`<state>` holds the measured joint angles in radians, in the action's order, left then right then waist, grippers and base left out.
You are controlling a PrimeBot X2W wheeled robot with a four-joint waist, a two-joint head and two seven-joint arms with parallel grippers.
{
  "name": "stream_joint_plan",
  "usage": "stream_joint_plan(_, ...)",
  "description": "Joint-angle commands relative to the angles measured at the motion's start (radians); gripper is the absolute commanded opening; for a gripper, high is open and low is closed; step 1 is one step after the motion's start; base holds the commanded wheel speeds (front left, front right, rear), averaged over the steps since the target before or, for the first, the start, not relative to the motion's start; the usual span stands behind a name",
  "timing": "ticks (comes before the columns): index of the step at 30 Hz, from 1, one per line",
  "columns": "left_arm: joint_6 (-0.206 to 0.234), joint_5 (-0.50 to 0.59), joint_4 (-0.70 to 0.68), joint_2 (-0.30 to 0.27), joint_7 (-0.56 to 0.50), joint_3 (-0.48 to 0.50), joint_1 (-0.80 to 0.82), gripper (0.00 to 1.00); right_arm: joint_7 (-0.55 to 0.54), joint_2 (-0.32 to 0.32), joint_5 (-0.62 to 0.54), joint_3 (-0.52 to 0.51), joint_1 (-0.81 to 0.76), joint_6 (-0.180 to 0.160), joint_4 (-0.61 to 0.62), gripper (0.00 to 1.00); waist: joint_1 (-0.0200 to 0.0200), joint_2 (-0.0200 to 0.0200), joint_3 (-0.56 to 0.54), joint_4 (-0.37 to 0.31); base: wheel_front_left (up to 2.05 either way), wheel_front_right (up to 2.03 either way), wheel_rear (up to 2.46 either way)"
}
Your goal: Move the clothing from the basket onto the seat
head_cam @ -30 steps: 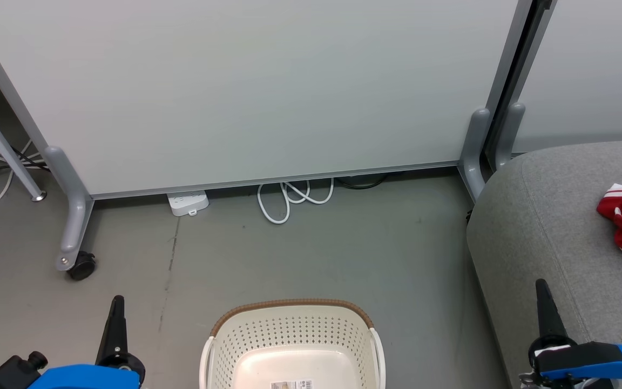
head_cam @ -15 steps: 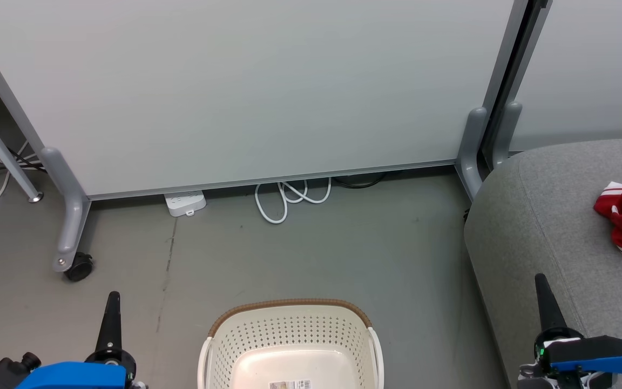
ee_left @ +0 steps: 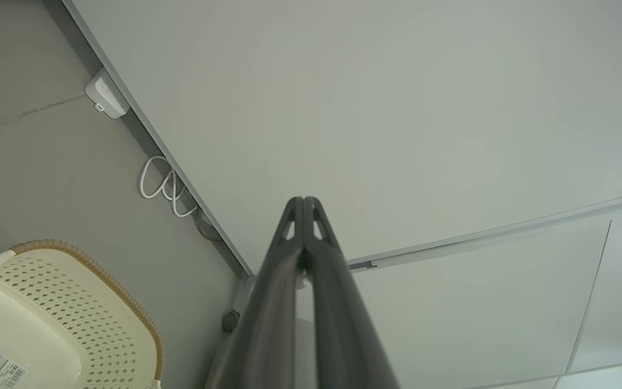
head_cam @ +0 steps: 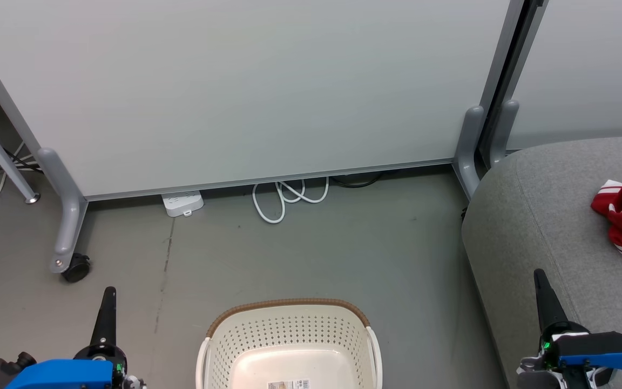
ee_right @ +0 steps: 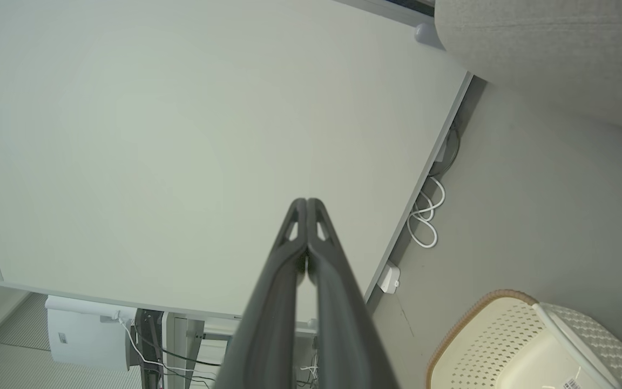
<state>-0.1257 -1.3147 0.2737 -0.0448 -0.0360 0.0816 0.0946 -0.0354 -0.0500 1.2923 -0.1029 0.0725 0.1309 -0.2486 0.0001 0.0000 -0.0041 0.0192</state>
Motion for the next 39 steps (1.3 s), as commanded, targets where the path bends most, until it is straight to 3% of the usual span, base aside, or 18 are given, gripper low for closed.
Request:
stream_joint_plan(1,-0.003,-0.022,-0.011,-0.007,-0.007,0.006,0.018,0.00,-0.007,-0.001,0.025,-0.003,0.022,0.000,0.003,0.00,-0.0001,0.0000,0.000,-0.001,0.00,0.00,0.00)
stream_joint_plan(39,-0.008,-0.294,-0.024,-0.008,-0.081,0.037,0.027,0.00,-0.082,-0.001,0.317,-0.014,0.050,0.000,-0.004,0.00,-0.0001,0.0000,0.004,-0.019,0.00,0.00,0.00)
